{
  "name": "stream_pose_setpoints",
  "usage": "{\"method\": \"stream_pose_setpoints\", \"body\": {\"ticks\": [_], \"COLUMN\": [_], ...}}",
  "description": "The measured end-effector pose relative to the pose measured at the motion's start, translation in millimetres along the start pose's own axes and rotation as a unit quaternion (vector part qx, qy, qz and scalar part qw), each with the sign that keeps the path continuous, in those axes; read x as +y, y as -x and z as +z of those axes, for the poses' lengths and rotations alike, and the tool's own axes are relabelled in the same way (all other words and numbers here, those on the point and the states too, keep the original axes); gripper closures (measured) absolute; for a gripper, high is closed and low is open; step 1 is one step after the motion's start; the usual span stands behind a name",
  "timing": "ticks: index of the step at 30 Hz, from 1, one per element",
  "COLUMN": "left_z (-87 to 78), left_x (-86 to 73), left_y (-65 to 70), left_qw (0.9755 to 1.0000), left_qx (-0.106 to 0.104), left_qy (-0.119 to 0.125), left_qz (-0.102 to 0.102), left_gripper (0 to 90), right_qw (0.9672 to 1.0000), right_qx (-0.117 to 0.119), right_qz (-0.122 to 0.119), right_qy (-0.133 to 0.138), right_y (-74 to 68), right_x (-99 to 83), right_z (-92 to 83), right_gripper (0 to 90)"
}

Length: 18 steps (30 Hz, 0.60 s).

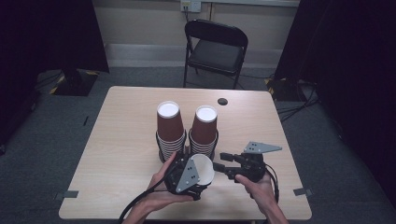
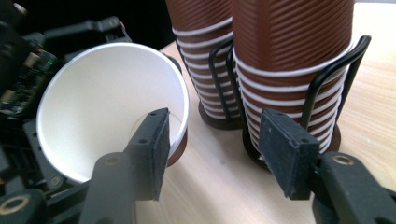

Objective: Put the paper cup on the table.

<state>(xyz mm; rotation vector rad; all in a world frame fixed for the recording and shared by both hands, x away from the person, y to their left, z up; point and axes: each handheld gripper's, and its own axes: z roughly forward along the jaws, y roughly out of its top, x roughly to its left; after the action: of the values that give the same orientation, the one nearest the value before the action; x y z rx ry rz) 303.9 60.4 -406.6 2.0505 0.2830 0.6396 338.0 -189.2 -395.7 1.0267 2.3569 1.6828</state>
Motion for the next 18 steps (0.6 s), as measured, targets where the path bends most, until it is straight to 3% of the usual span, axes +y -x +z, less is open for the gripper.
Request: {"method": "stream_pose_setpoints", "body": {"ticks": [3, 5, 9, 11, 13, 18], "left_z": [-6.4, -13.1, -30.3, -38.6, -44.9, -58.7], "left_x": [-1.1, -1.6, -3.5, -6.6, -11.3, -23.9], "left_y": [-9.0, -17.9, -32.5, -37.4, -40.1, -46.9], "left_qw": [0.9997, 0.9984, 0.9968, 0.9960, 0.9937, 0.9911], "left_qx": [0.004, 0.007, 0.023, 0.032, 0.034, 0.045], "left_qy": [0.007, 0.015, 0.024, 0.024, 0.035, 0.039], "left_qz": [-0.023, -0.055, -0.073, -0.080, -0.101, -0.119], "left_gripper": [10.8, 10.8, 10.8, 10.8, 10.8, 10.7], "right_qw": [0.9998, 0.9994, 0.9985, 0.9983, 0.9981, 0.9976], "right_qx": [-0.012, -0.022, -0.032, -0.039, -0.044, -0.057], "right_qz": [-0.001, -0.003, -0.002, -0.001, 0.002, 0.008], "right_qy": [0.014, 0.028, 0.044, 0.044, 0.044, 0.038], "right_y": [2.6, 4.3, 9.1, 12.3, 15.5, 21.4], "right_x": [-0.8, -1.4, -2.8, -4.5, -6.6, -10.9], "right_z": [-4.5, -9.1, -18.5, -21.0, -21.8, -20.1], "right_gripper": [43.4, 43.4, 42.2, 41.9, 41.6, 40.9]}}
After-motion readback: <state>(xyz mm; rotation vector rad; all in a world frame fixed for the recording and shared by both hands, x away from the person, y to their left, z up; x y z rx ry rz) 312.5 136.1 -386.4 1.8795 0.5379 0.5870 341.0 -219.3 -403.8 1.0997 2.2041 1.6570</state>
